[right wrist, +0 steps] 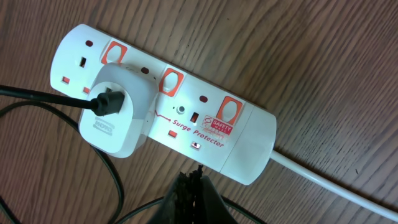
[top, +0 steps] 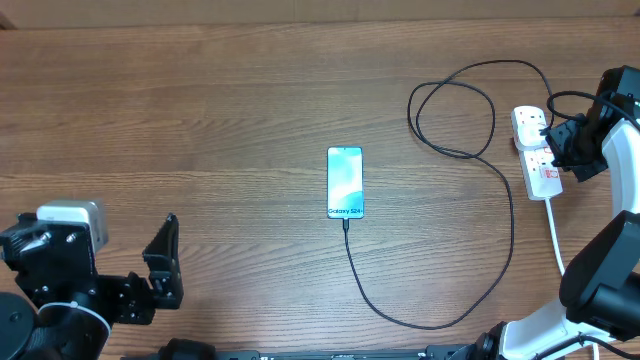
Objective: Plug charger to phone and switch on socket
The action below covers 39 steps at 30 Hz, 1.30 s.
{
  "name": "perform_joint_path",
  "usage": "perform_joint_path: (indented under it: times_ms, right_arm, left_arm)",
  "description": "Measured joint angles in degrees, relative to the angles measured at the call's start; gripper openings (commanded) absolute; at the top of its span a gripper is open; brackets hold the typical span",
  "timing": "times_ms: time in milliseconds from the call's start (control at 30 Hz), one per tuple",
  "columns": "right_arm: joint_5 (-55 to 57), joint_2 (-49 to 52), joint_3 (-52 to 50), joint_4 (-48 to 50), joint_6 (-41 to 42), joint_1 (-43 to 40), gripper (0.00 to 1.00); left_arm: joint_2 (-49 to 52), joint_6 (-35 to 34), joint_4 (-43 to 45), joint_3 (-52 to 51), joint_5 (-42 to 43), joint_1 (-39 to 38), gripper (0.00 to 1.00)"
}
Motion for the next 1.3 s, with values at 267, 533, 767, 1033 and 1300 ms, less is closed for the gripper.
perform_joint_path:
  times_ms: [267, 533, 767, 1033, 1300]
  right_arm:
    - [-0.31, 0.0, 0.0, -0.02, -0.02, 0.0, 0.05]
    - [-0.48, 0.0, 0.0, 0.31, -0.02, 0.0, 0.05]
    - [-1.36, 0.0, 0.02, 0.68, 0.02, 0.0, 0.05]
    - [-2.38, 0.0, 0.02, 0.9, 0.0, 0.0, 0.05]
    - [-2.47, 0.0, 0.02, 0.81, 0.02, 0.0, 0.05]
  left_arm:
    - [-0.22, 0.02, -0.13, -0.11, 0.0, 0.15, 1.0]
    - [-5.77, 0.0, -0.15, -1.03, -0.22, 7.58, 1.0]
    - [-13.81, 0.0, -0.15, -1.03, -0.24, 8.15, 1.0]
    - [-22.25, 0.0, -0.17, -1.05, -0.24, 9.14, 1.0]
    - [-27.17, 0.0, -7.43, -1.01, -0.44, 11.54, 1.0]
